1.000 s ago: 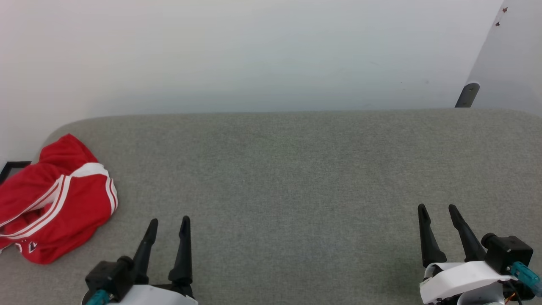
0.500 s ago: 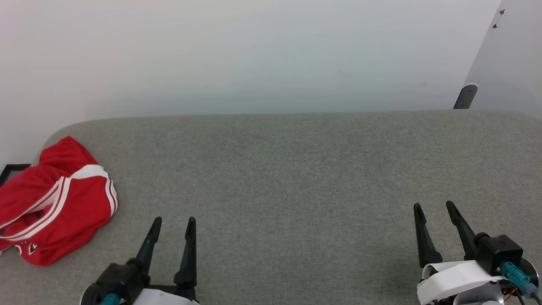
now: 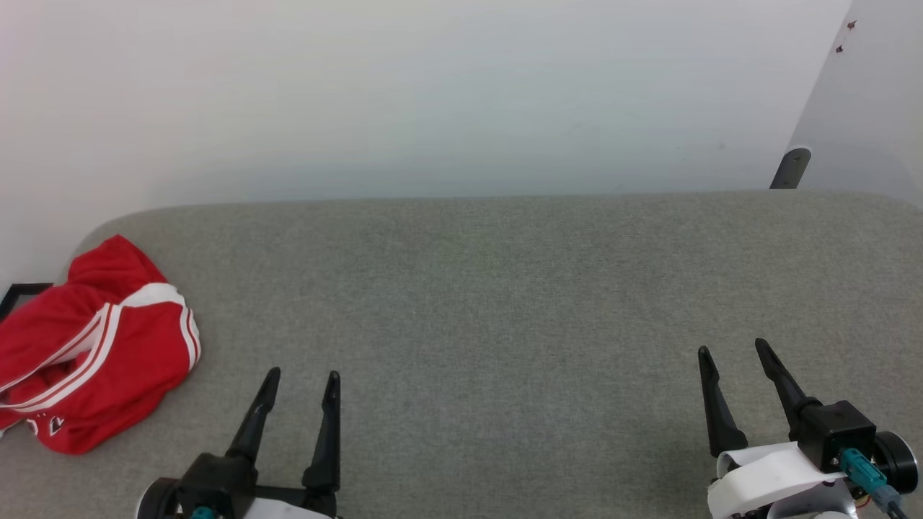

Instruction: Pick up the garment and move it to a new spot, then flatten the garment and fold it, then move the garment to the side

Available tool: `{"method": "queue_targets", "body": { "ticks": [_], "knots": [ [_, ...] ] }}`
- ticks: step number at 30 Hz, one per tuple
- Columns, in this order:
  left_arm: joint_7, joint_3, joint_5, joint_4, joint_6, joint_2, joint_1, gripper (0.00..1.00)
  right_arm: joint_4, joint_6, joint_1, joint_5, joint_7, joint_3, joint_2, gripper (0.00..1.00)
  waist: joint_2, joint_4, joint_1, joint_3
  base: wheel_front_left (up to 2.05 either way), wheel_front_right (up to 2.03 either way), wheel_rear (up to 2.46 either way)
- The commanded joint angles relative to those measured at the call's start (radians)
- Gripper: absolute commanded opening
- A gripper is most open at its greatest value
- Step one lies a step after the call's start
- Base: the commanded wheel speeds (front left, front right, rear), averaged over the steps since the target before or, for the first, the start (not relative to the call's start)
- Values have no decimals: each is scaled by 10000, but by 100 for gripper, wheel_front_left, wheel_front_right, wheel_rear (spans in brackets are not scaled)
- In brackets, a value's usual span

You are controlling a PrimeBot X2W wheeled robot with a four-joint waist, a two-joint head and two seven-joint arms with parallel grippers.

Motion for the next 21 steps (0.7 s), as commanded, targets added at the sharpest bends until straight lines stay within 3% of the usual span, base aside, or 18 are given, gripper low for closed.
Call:
{"method": "queue_targets", "body": {
  "ticks": [1,13,21],
  "knots": [
    [-4,26,79,-30,-53,-27,69,100,-31,7,-69,-34,-57,23,21,100,0,2,0,-4,0,0,0],
    [-4,85,85,71,-119,-73,52,100,-28,7,16,-4,-55,0,23,100,0,158,0,-73,0,0,0],
    [-2,311,180,283,58,14,1,100,64,8,108,140,4,267,23,100,0,973,0,-391,0,0,0]
  ]
}}
